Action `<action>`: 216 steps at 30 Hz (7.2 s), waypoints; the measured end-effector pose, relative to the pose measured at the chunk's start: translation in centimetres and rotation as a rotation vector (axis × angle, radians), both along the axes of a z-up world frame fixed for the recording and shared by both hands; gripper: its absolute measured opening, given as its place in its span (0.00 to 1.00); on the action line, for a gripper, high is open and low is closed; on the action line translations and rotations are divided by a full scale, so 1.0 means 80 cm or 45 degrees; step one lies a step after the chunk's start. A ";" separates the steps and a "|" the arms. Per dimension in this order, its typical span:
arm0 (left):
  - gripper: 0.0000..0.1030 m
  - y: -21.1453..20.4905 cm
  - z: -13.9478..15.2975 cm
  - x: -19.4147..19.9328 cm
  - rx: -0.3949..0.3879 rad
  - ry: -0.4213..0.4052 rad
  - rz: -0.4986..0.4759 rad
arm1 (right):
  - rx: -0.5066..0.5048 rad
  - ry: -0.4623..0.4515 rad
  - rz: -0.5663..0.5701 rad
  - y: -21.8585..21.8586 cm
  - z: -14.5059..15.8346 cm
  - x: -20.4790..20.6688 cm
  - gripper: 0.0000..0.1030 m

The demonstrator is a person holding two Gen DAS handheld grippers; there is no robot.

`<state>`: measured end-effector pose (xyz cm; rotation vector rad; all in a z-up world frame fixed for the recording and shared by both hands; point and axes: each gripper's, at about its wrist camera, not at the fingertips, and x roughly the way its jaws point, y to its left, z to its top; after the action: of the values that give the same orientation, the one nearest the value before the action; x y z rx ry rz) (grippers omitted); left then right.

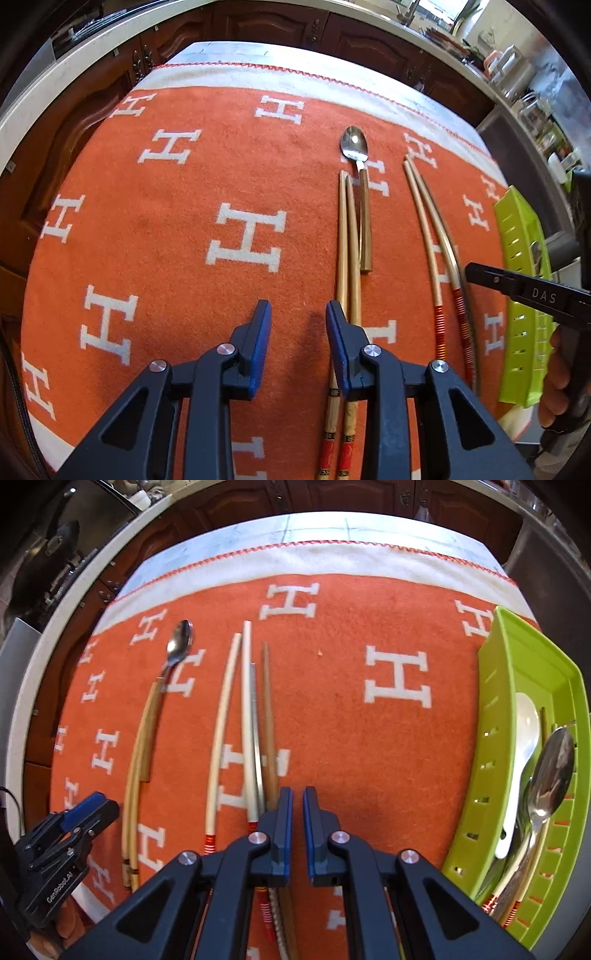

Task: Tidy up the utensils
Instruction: 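Grasp a wooden chopstick with the left gripper while the right gripper grasps a metal chopstick, then carry both chopsticks into the green tray and open both grippers, then move both grippers back over the remaining chopsticks, then grasp a metal chopstick with the right gripper while the left gripper grasps a wooden chopstick, then carry both chopsticks over the green tray and release them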

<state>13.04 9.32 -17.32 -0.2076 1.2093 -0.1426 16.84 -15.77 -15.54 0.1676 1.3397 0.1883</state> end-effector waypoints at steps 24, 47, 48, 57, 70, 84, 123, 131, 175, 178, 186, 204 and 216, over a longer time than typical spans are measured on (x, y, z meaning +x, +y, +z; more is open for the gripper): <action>0.29 -0.028 0.000 -0.005 0.005 -0.028 -0.124 | -0.220 -0.059 0.257 0.048 -0.007 -0.015 0.09; 0.04 -0.045 -0.007 -0.017 0.185 -0.180 -0.138 | 0.105 -0.019 0.078 -0.009 0.004 -0.012 0.08; 0.04 -0.043 -0.007 -0.017 0.170 -0.172 -0.128 | 0.116 -0.019 0.079 -0.010 0.004 -0.011 0.08; 0.04 -0.035 -0.010 -0.019 0.104 -0.133 -0.097 | -0.007 -0.038 0.208 0.017 0.001 -0.018 0.08; 0.04 -0.025 0.000 -0.022 0.033 -0.124 -0.054 | -0.186 -0.127 0.252 0.046 -0.004 -0.014 0.07; 0.04 -0.095 0.103 -0.033 -0.226 -0.188 -0.212 | 0.216 -0.221 -0.208 -0.092 0.070 -0.077 0.06; 0.56 -0.198 0.127 -0.038 -0.135 -0.240 -0.326 | 0.087 -0.270 -0.397 -0.161 0.086 -0.137 0.07; 0.63 -0.134 0.135 -0.048 0.018 -0.310 -0.188 | 0.089 -0.313 -0.302 -0.117 0.103 -0.135 0.07; 0.54 -0.060 -0.009 -0.036 0.281 -0.141 -0.078 | 0.047 -0.128 -0.074 0.011 -0.002 -0.071 0.07; 0.54 -0.059 -0.009 -0.036 0.279 -0.144 -0.083 | 0.030 -0.133 -0.039 0.015 -0.002 -0.068 0.07; 0.43 -0.055 -0.009 -0.036 0.280 -0.143 -0.071 | -0.052 -0.132 0.057 0.026 -0.001 -0.065 0.07; 0.04 -0.031 -0.006 -0.026 0.139 -0.106 0.032 | 0.019 -0.124 0.022 0.014 -0.006 -0.063 0.05; 0.04 -0.064 0.047 -0.034 -0.035 -0.099 -0.034 | 0.316 -0.212 -0.173 -0.057 0.048 -0.102 0.05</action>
<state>10.29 4.23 -13.55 -0.2081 1.1338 -0.1885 8.67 -20.35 -11.68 0.4418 1.1322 0.2486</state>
